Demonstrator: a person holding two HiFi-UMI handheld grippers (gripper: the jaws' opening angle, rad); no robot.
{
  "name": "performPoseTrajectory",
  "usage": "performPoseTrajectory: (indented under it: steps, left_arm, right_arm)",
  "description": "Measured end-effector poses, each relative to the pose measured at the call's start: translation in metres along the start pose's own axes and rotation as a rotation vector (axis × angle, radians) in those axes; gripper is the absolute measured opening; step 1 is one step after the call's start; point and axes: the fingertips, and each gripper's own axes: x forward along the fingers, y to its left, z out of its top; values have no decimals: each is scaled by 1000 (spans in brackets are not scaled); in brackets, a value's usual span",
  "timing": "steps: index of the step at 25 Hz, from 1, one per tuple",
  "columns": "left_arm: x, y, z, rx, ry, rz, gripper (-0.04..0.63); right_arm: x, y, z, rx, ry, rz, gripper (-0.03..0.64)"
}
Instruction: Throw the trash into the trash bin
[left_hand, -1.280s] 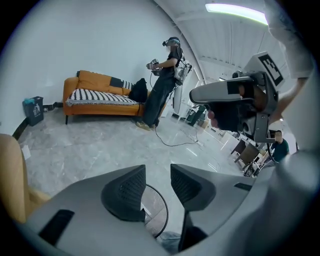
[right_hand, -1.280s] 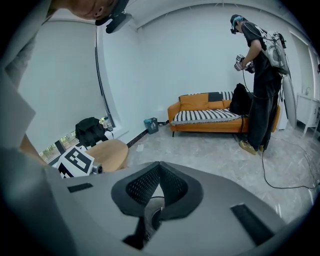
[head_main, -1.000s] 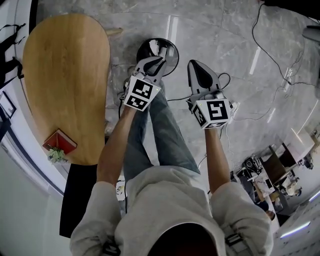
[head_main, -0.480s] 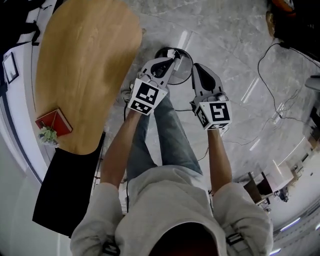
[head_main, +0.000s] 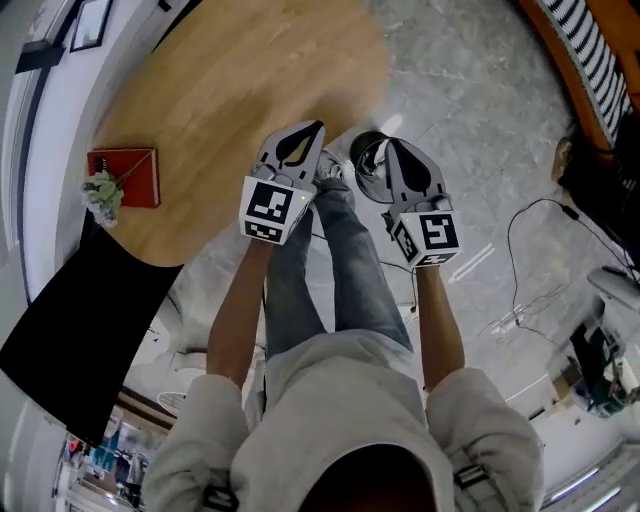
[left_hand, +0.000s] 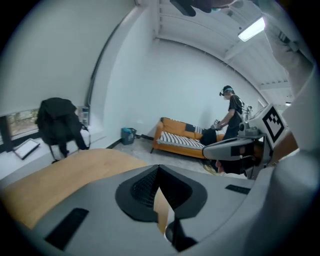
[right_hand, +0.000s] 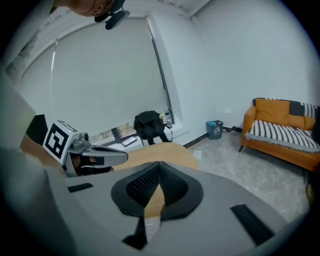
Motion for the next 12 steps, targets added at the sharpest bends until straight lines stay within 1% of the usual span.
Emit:
performPoseTrajectory:
  steps: [4,7,9,12]
  left_arm:
    - [-64,57,11,-88,-69,206,17]
    - [-112,90,12,-142,-112,355,17]
    - [-145,102,10,-174,-132,431,17]
    - [-198,114,4,-223,-159,526,17]
  right_arm:
    - [30,49,29,-82,1,141,29]
    - [51,85,51,-151,0,243,29]
    - [58,109,60,-180,7,296,29]
    - [62,148,69,-194,16,361,28]
